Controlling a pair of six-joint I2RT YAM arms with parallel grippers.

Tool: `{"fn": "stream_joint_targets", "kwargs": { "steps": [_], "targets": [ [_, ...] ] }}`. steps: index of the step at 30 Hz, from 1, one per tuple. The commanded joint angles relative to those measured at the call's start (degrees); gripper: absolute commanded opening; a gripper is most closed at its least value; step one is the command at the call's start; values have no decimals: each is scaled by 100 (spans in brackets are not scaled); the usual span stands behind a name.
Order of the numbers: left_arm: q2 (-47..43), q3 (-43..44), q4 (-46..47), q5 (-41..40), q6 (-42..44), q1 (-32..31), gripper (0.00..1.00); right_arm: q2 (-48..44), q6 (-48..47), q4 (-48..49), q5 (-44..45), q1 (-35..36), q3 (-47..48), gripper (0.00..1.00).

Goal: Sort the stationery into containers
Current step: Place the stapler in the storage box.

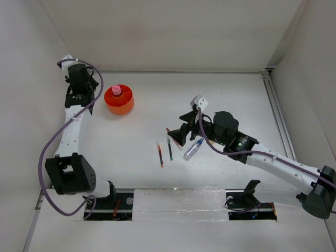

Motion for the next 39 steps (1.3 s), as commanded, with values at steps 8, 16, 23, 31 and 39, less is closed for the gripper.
{"fn": "stream_joint_targets", "kwargs": {
  "steps": [8,16,23,31,39],
  "targets": [
    [1134,713,1626,652,2434,-7,0,-341,23,113,-474,173,-260,99],
    [1688,1013,1917,2249,2584,494,0,-288,84,60,-527,419,-260,99],
    [2260,1240,1865,3402,2584,494,0,-227,31,-54,-456,419,-207,99],
    [2515,1126,2040,3447,2531,494,0,-358,198,-54,-518,472,-268,99],
    [2560,706,2312,3473,2426,494,0,-359,198,-107,-465,524,-269,99]
  ]
}}
